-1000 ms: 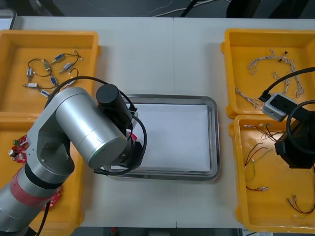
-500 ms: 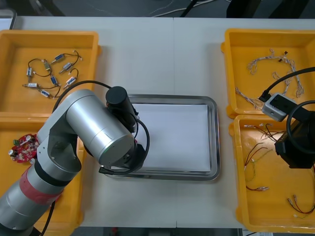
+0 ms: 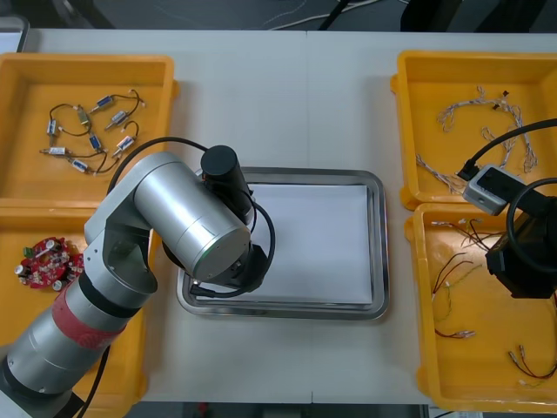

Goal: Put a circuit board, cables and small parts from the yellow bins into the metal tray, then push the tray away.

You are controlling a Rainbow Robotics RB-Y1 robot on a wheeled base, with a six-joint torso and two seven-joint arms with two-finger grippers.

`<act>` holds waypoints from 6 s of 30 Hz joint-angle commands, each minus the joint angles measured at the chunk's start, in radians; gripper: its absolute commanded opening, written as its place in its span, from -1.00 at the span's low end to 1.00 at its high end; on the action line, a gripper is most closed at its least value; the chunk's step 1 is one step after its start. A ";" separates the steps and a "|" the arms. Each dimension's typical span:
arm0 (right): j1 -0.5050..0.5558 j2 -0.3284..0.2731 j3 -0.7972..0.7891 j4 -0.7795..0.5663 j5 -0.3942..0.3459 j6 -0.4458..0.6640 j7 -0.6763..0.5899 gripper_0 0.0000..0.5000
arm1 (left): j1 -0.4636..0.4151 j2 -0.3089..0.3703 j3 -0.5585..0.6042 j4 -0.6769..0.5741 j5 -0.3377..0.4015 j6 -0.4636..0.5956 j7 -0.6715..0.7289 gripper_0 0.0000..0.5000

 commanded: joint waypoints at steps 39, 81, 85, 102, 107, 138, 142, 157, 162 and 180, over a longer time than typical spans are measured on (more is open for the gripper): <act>-0.001 0.018 0.033 0.001 -0.011 0.003 0.010 -1.00 | -0.065 0.163 0.348 -0.262 0.153 0.069 -0.030 1.00; -0.493 0.171 0.772 0.150 0.172 -0.134 -0.010 -1.00 | -0.163 0.498 0.802 0.322 0.154 0.018 -0.371 1.00; -0.555 0.213 0.844 0.212 0.196 -0.135 -0.021 -1.00 | -0.197 0.498 0.790 0.371 0.162 -0.015 -0.391 1.00; -0.604 0.302 1.008 0.392 0.261 -0.254 -0.001 -1.00 | -0.304 0.429 0.757 0.536 0.053 -0.139 -0.371 1.00; -0.604 0.302 1.053 0.441 0.285 -0.306 0.000 -1.00 | -0.317 0.412 0.757 0.603 -0.005 -0.180 -0.257 1.00; -0.604 0.310 0.984 0.459 0.273 -0.295 0.025 0.96 | -0.271 0.297 0.889 0.625 -0.119 -0.337 0.528 1.00; -0.604 0.311 0.935 0.423 0.264 -0.252 0.025 0.95 | -0.272 0.295 0.895 0.649 -0.108 -0.361 0.530 1.00; -0.602 0.311 0.638 0.386 0.087 -0.016 -0.087 0.95 | -0.317 0.246 0.851 0.802 -0.114 -0.455 0.533 1.00; -0.601 0.308 0.579 0.352 0.083 0.003 -0.201 0.96 | -0.330 0.234 0.842 0.804 -0.123 -0.443 0.545 1.00; -0.409 0.182 0.345 0.143 0.040 0.003 -0.688 0.95 | -0.398 0.234 0.803 0.901 -0.130 -0.458 0.556 1.00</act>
